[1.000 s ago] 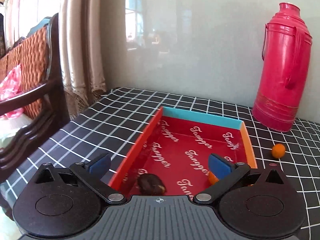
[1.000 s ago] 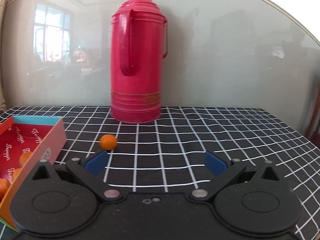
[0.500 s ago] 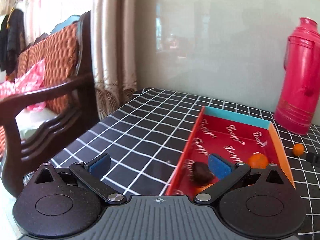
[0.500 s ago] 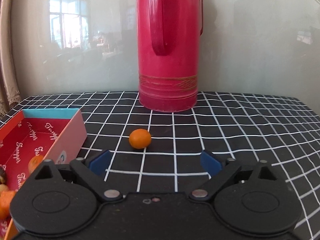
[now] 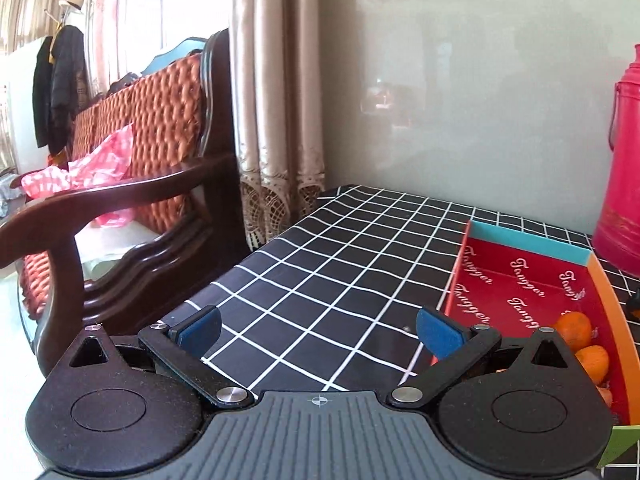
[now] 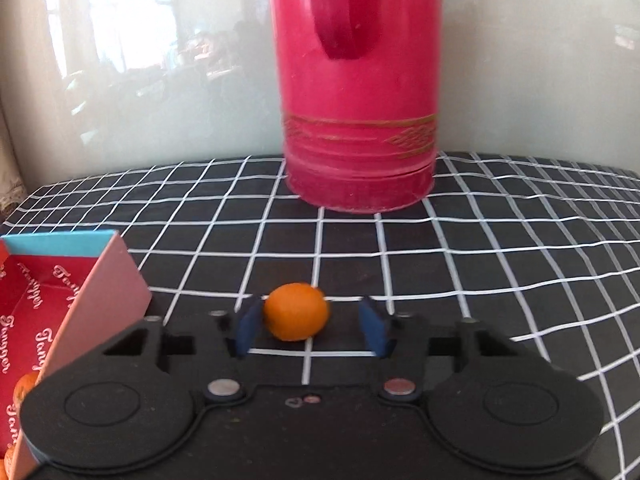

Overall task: Organize fruits
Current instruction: 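Carry the orange into the box and open the right gripper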

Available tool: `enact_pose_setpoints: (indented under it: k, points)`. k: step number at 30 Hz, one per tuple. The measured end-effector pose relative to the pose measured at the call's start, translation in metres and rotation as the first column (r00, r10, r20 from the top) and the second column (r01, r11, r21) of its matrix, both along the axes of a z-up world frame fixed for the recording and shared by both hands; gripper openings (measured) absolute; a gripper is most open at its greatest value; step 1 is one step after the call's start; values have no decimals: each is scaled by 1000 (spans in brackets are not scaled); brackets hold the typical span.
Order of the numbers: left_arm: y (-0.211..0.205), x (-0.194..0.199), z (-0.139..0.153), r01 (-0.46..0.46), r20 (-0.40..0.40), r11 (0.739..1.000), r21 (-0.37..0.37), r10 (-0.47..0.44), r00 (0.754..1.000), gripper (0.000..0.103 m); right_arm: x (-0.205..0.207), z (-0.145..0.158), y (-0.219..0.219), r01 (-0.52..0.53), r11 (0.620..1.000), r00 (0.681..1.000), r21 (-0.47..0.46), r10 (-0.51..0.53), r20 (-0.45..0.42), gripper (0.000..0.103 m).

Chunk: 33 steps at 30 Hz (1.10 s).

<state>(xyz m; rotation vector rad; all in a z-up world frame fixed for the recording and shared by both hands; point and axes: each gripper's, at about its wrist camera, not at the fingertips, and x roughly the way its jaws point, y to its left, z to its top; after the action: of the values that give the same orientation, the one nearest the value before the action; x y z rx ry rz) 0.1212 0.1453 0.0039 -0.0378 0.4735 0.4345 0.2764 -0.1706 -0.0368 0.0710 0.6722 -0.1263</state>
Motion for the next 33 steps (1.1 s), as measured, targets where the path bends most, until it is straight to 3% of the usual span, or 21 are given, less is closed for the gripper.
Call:
enact_pose_setpoints:
  k: [1, 5, 10, 16, 20, 24, 27, 30, 33]
  points:
    - [1, 0, 0, -4, -1, 1000, 0, 4, 1000, 103, -2, 0, 3, 0, 1000, 1000, -22, 0, 1, 27]
    - [3, 1, -1, -9, -2, 1000, -19, 9, 1000, 103, -12, 1, 10, -31, 999, 999, -35, 31, 12, 26]
    - [5, -1, 0, -22, 4, 999, -28, 22, 1000, 103, -42, 24, 18, -82, 997, 992, 2, 81, 99, 26]
    - [16, -3, -2, -57, -1, 996, -64, 57, 998, 103, -89, 59, 58, -303, 953, 928, 11, 292, 230, 26]
    - [18, -4, -3, -62, -8, 996, -62, 62, 998, 103, -101, 53, 93, -450, 893, 876, 14, 438, 200, 26]
    - [18, -5, -3, -64, -9, 996, -54, 63, 998, 103, -110, 42, 120, -518, 855, 844, -24, 516, 149, 27]
    - [20, -5, -3, -65, -8, 996, -62, 65, 998, 103, -112, 40, 130, -531, 846, 837, -54, 534, 123, 27]
    - [19, -5, -3, -61, -8, 996, -58, 60, 998, 103, -110, 38, 126, -516, 853, 845, -83, 522, 115, 35]
    - [15, -5, -1, -52, -1, 998, -45, 52, 999, 103, -114, 46, 116, -483, 874, 863, -54, 485, 142, 43]
